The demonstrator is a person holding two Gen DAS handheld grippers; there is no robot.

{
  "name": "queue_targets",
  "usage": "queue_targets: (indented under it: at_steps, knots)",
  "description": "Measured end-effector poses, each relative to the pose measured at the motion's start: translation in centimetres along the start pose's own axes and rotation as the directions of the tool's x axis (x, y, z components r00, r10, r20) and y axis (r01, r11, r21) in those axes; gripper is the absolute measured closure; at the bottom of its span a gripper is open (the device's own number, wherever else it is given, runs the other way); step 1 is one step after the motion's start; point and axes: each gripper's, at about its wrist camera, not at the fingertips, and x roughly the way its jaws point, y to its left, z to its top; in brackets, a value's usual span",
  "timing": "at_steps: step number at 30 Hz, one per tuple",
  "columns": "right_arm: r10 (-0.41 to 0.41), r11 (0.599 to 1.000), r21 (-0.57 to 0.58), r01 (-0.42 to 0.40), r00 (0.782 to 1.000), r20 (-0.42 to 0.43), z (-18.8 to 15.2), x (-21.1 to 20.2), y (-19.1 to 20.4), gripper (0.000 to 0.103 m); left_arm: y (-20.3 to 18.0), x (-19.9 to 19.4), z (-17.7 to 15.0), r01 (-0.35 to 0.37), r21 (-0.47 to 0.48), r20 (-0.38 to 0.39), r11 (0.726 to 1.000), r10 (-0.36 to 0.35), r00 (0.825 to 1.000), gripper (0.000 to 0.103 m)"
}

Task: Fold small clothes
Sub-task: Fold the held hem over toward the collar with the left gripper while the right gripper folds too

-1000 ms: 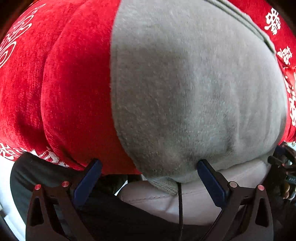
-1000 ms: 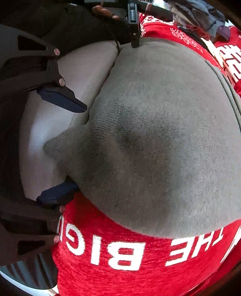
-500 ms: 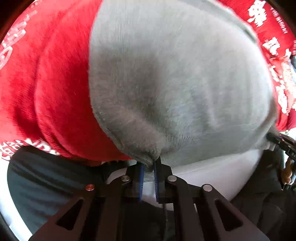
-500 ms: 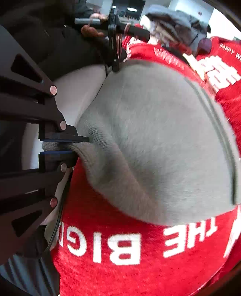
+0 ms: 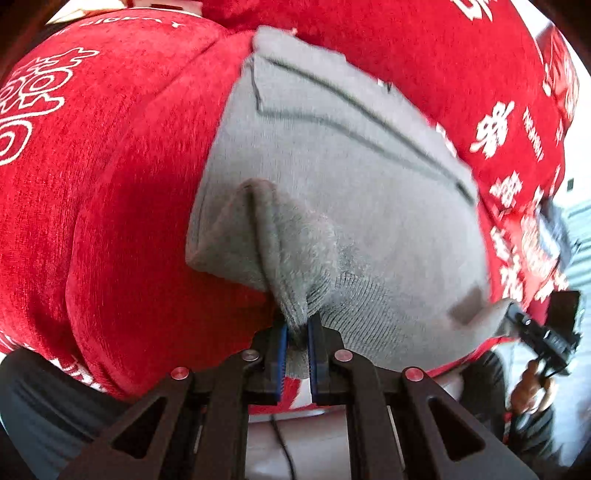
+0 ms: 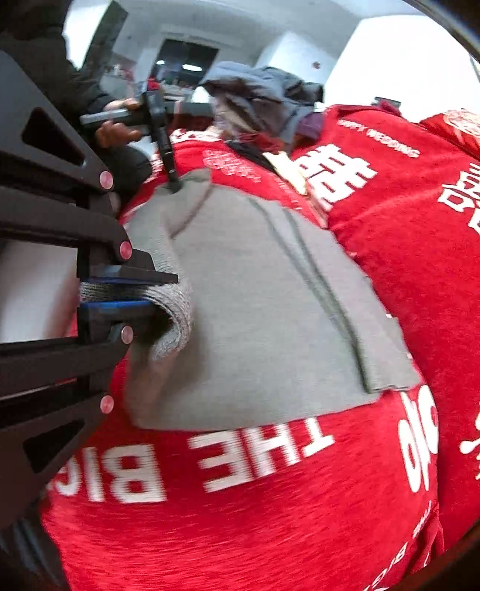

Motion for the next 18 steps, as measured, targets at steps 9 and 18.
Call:
queue_targets:
  at_steps: [9, 18]
  knots:
    - [0.076, 0.997, -0.037, -0.073, 0.993, 0.091, 1.5, -2.3, 2.1, 0.096, -1.1, -4.1, -0.5, 0.023, 0.057, 0.144, 0.998, -0.031, 0.989, 0.093]
    - [-0.078, 0.997, -0.003, 0.077, 0.997, -0.026, 1.8, 1.3, -0.5, 0.092, 2.0, -0.1, 0.2, 0.031, -0.054, -0.046, 0.998, -0.034, 0.998, 0.088]
